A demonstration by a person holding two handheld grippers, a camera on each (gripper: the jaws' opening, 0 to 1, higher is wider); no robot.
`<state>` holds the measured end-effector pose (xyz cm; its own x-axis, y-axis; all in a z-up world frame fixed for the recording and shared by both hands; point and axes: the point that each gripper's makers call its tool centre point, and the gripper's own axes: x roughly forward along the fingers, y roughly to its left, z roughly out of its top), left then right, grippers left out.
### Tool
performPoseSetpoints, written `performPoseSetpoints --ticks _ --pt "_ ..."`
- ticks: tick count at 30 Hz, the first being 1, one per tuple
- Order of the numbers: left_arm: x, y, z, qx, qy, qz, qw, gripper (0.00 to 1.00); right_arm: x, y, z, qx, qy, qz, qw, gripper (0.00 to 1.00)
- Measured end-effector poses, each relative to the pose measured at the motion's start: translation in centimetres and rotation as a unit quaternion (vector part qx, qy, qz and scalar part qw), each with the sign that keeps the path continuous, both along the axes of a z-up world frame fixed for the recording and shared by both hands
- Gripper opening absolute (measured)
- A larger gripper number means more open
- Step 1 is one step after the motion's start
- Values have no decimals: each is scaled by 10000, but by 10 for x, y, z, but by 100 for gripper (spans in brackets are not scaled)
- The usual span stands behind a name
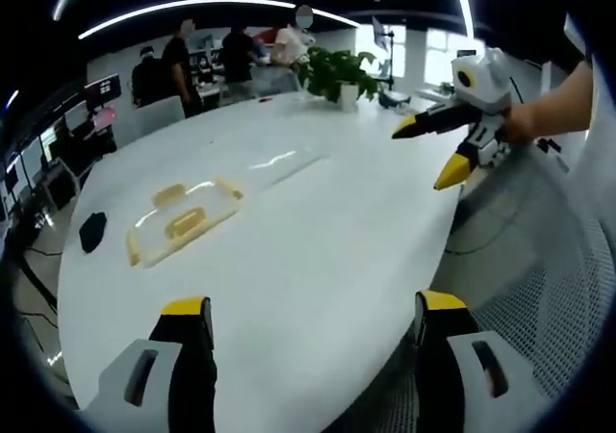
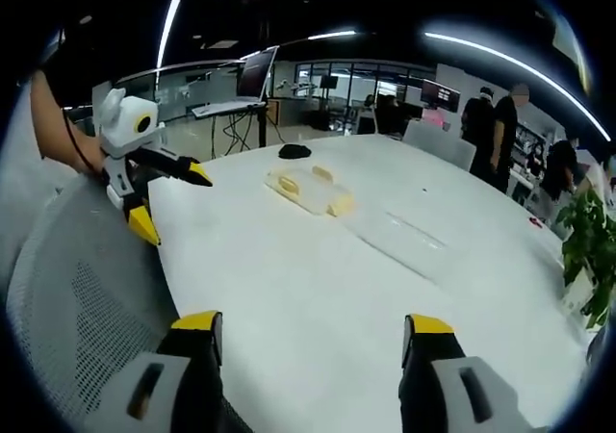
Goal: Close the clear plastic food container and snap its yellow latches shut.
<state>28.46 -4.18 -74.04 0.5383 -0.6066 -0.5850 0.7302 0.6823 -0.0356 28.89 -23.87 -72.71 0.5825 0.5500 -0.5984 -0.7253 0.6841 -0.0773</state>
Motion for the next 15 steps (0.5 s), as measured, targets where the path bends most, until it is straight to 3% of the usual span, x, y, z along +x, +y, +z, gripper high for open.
performPoseSetpoints --ticks 3,10,15 --pt "-4 2 0 -51 64 29 10000 84 -1 -3 -4 -79 43 -30 10000 75" --pt "-2 2 0 -9 36 38 10000 82 3 -4 3 150 30 -149 9998 75" --pt "-4 2 -2 34 71 31 10000 83 -3 4 1 229 137 10 9996 73"
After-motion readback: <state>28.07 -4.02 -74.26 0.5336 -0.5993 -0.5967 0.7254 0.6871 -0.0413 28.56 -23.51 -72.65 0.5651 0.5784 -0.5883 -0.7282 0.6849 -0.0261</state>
